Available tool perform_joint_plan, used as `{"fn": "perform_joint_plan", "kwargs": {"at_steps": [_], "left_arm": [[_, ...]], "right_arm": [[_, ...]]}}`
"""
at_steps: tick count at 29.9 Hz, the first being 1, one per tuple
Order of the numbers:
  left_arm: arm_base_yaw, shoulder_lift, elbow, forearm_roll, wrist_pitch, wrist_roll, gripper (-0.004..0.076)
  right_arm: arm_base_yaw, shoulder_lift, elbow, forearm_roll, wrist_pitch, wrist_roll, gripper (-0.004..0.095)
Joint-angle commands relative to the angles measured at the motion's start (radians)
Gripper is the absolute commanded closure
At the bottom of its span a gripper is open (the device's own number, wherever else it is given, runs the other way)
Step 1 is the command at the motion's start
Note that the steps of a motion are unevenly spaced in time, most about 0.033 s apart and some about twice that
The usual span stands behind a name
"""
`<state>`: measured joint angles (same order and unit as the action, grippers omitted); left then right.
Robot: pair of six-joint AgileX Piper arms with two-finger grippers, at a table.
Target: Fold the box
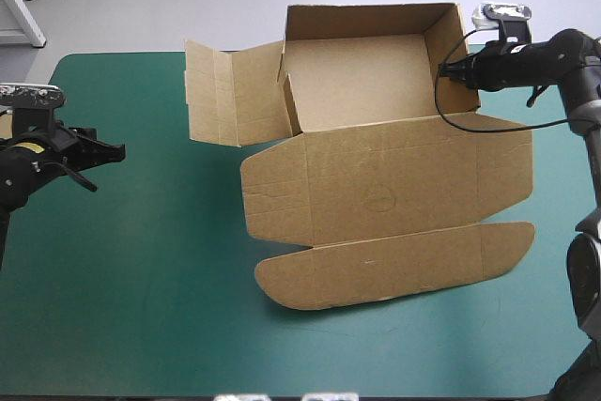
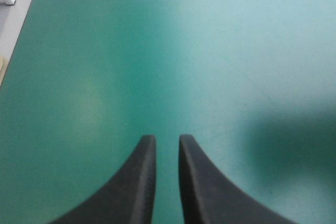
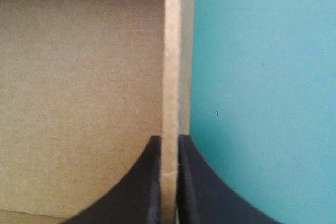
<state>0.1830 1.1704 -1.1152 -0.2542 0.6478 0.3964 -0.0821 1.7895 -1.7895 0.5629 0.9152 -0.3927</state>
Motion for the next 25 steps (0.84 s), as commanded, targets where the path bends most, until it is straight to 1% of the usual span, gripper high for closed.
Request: {"fn": "perform_joint_plan", "kwargs": {"at_steps": [1, 4, 8, 11, 13, 16, 20, 25], "left_arm": [[-0.003, 0.040, -0.026, -0.010, -0.113, -0.008, 0.0611], [-0.003, 0.103, -0.026, -0.056, -0.147, -0.022, 0.0611], [-0.003, 0.186, -0.026, -0.140, -0.151, -0.013, 0.0611], [-0.003, 0.239, -0.026, -0.289, -0.142, 0.067, 0.0639], [-0.003, 0.269, -0.026, -0.439, -0.118, 0.167, 0.0686], [-0.003, 0.309, -0.026, -0.641, -0.046, 0.295, 0.0734], [-0.005, 0.356, -0.026, -0.859, 0.094, 0.439, 0.0734], [-0.005, 0.381, -0.026, -1.157, 0.309, 0.602, 0.0734]], "right_arm": [[-0.018, -0.093, -0.067, 0.102, 0.007, -0.025, 0.0913], [-0.022, -0.131, -0.071, 0.108, 0.012, -0.028, 0.0913], [-0.022, -0.174, -0.071, 0.125, 0.043, -0.047, 0.0913], [-0.022, -0.193, -0.071, 0.139, 0.059, -0.051, 0.0913], [-0.022, -0.201, -0.071, 0.139, 0.080, -0.051, 0.0913], [-0.022, -0.207, -0.071, 0.142, 0.107, -0.051, 0.0913], [-0.022, -0.211, -0.071, 0.149, 0.111, -0.051, 0.0913], [-0.022, -0.211, -0.071, 0.171, 0.111, -0.051, 0.0913]]}}
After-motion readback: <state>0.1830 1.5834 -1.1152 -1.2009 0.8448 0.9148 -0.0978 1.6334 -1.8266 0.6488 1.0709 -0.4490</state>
